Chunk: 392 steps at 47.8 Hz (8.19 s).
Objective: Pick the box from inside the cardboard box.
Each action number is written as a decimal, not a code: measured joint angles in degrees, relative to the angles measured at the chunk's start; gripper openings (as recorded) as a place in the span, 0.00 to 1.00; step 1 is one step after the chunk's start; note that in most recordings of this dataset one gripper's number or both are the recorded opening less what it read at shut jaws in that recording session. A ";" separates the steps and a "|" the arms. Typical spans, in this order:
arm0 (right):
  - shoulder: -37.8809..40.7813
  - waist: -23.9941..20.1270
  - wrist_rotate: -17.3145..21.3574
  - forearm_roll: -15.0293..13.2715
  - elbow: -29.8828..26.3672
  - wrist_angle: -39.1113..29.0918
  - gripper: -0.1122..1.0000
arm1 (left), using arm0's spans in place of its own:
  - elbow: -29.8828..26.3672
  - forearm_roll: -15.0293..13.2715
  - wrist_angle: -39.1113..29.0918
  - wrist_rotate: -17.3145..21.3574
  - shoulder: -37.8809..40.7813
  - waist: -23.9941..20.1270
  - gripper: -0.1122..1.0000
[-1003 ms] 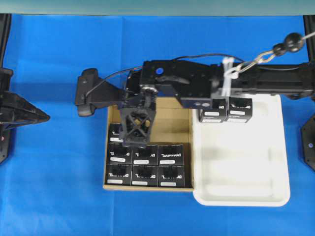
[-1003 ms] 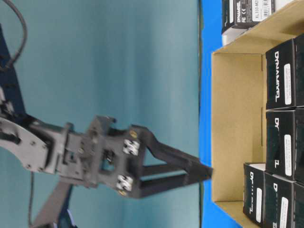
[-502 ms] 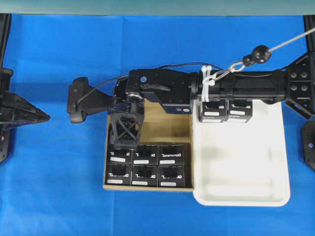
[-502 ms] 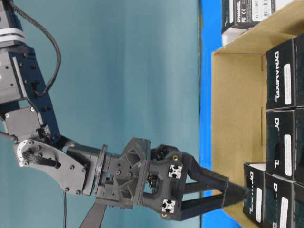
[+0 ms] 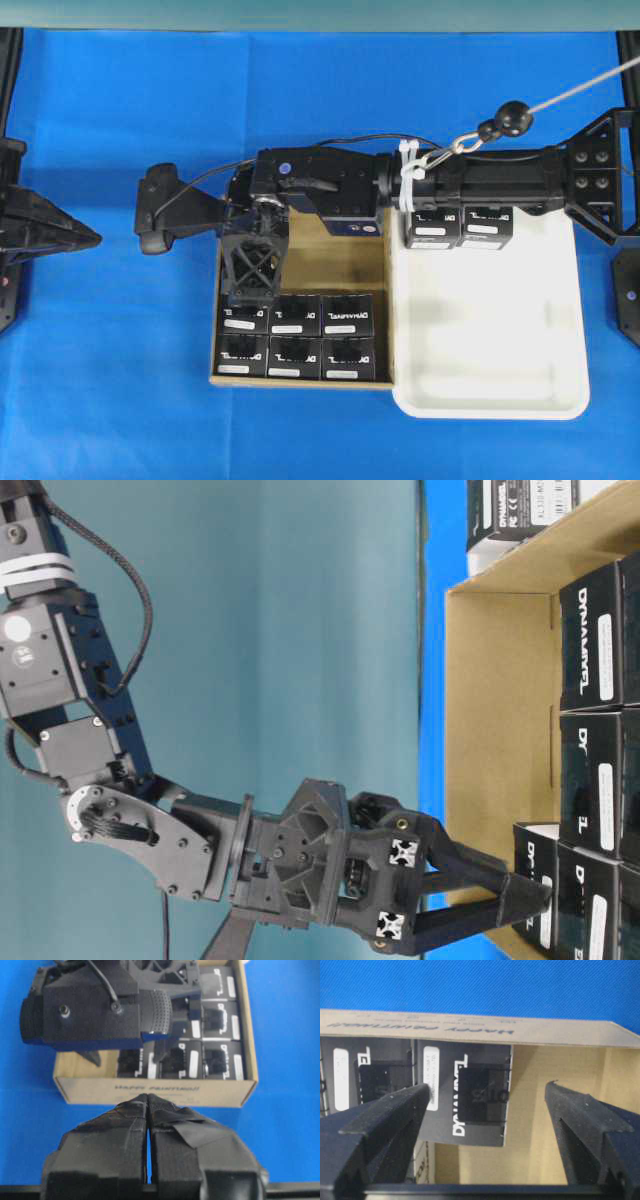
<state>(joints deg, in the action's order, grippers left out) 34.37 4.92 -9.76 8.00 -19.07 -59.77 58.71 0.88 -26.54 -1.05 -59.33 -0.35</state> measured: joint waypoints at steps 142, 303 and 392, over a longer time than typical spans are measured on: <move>-43.51 -0.97 8.53 1.14 42.98 -1.32 0.67 | 0.70 -0.09 0.00 -0.26 -1.85 0.00 0.08; -54.32 1.14 10.90 -1.85 53.53 22.76 0.97 | 0.70 -0.09 2.20 -0.79 -1.76 0.70 0.08; -87.01 -3.25 16.70 -1.76 71.28 42.89 0.97 | 0.70 0.00 17.23 -0.35 -3.25 3.25 0.08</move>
<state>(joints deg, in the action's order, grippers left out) -52.65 1.67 6.94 6.24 52.21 -16.88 59.41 0.88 -9.32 -1.41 -62.58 2.90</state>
